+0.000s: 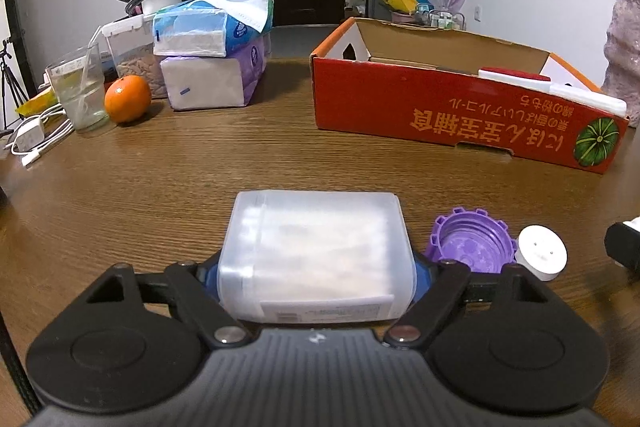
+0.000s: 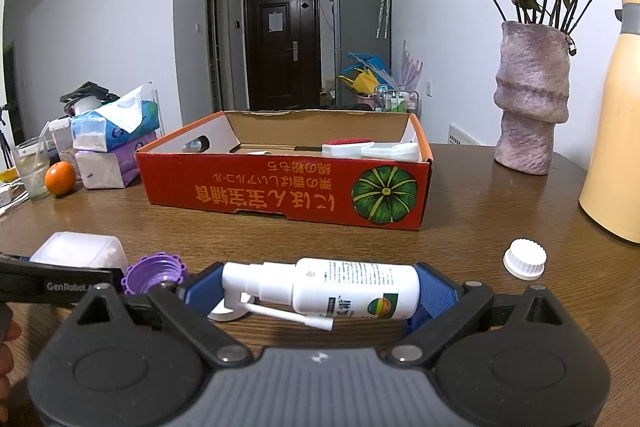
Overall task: Organize rigid objects
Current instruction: 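Close the left tool on the translucent white box while the right tool holds the spray bottle, then carry the translucent box and white spray bottle with both tools over the cardboard box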
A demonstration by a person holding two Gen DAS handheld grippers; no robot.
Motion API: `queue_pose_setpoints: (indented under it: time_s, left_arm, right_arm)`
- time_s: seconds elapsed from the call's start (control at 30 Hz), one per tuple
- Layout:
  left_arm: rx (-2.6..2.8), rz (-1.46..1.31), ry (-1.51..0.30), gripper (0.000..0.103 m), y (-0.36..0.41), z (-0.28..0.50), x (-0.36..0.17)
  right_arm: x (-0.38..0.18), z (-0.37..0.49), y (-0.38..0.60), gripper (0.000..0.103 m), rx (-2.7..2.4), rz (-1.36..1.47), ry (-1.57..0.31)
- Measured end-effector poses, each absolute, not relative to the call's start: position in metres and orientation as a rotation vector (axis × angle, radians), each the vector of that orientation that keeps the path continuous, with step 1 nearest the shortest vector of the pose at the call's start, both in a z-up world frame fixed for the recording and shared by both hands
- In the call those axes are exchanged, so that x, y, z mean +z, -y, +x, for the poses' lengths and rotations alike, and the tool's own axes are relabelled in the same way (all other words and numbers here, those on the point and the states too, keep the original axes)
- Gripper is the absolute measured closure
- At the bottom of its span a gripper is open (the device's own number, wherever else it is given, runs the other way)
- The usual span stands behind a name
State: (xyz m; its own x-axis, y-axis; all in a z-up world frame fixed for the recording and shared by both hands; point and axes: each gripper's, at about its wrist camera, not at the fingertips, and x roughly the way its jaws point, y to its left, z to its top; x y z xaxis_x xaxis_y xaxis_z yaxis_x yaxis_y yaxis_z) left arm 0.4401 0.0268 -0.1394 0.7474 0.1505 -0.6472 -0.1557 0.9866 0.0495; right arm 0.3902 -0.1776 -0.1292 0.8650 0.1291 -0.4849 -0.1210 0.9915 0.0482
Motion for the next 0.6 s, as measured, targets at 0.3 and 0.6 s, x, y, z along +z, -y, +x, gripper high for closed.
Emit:
queue_pose_setpoints:
  time_s: [0.3,0.6]
  left_arm:
    - [0.168,0.000,-0.685,0.020,-0.028,0.438,-0.133]
    - [0.160,0.001,-0.641,0.020,-0.027,0.430,-0.120]
  right_arm:
    - [-0.130,0.390,0.174,0.005,0.131,0.010,-0.496]
    - [-0.125,0.389,0.177,0.005,0.130,0.027,-0.470]
